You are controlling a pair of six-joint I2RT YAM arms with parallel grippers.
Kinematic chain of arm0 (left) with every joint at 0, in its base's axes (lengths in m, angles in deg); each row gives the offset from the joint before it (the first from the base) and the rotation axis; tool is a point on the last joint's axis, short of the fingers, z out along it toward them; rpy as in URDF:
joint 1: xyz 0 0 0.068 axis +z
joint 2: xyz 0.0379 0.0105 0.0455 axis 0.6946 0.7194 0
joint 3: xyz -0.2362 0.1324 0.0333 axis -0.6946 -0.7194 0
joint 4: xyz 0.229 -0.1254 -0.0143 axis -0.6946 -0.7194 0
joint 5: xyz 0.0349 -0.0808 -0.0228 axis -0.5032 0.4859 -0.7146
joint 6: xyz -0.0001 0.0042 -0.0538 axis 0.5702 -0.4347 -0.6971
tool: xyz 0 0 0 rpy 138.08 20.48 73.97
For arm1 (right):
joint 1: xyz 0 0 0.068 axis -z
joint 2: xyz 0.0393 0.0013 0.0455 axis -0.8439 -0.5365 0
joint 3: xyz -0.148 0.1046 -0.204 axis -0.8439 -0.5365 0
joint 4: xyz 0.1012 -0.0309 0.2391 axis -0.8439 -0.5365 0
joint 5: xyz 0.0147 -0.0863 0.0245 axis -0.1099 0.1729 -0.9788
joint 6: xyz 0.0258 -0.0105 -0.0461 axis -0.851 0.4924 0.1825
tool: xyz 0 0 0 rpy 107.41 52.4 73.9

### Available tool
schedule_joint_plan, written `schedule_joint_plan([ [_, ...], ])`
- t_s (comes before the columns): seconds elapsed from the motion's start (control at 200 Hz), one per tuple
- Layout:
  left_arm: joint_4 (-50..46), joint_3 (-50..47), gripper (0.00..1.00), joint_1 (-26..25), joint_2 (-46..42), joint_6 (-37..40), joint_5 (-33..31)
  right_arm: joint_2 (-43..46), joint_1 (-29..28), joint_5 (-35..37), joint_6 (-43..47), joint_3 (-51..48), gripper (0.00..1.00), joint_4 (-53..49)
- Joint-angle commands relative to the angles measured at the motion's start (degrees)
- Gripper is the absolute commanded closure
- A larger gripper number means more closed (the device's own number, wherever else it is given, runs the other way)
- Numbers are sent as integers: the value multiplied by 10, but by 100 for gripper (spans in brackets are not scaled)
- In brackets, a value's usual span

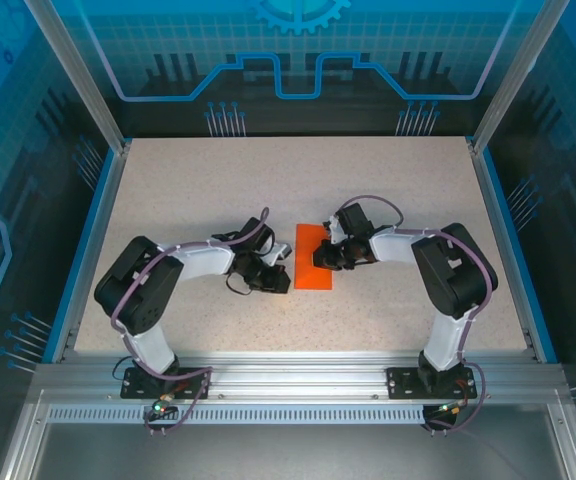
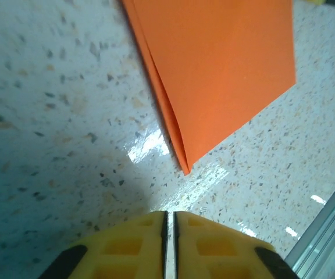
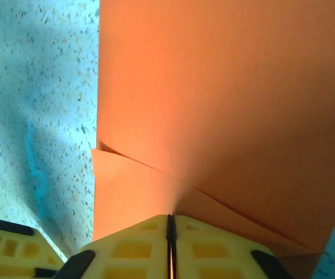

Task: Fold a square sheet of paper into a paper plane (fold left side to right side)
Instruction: Fold the triangle a second time at the center of the table.

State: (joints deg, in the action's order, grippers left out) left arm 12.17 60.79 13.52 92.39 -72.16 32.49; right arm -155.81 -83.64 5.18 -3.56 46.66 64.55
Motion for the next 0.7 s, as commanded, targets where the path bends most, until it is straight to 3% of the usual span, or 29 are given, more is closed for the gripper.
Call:
schedule_joint_plan([
  [0.0,4,8,78,16,-34,-19,14,42,9,25,15,5,81,-19],
  [0.13,33,29,61,25,-32,-41,15,81,14,57,25,2,70,-40],
  [0.245,56,54,56,30,-11,-54,12,122,26,81,26,-27,62,-40],
  [0.695,62,137,54,31,88,-43,19,242,47,29,-9,-155,29,19],
])
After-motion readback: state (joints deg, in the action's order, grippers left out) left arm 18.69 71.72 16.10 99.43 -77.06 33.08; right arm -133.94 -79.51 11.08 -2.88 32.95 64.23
